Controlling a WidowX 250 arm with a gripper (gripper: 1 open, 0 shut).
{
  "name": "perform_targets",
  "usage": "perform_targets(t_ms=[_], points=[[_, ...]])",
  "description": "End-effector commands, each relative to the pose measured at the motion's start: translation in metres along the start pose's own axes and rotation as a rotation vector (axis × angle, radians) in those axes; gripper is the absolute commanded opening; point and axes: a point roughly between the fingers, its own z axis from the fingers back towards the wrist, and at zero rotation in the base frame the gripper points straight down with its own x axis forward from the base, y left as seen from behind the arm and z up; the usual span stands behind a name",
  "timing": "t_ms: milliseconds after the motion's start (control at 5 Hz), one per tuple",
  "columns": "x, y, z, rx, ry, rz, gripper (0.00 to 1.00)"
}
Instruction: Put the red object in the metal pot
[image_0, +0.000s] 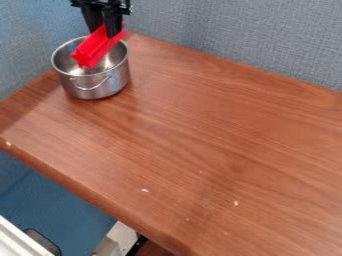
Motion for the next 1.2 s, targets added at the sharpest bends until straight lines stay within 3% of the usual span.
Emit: perform_targets(t_ms=[0, 400, 600, 800, 1000], points=[[0.015, 0.023, 0.026, 0.034, -0.090, 0.061, 0.00], [0.030, 0.043, 0.029, 0.037, -0.128, 0.105, 0.00], [0.020, 0.039, 0.040, 0.032, -0.155, 0.093, 0.00], [0.018, 0.036, 0.054, 0.032, -0.196, 0.085, 1.00], [0.018, 0.036, 0.069, 0.036, -0.242, 0.081, 1.00]])
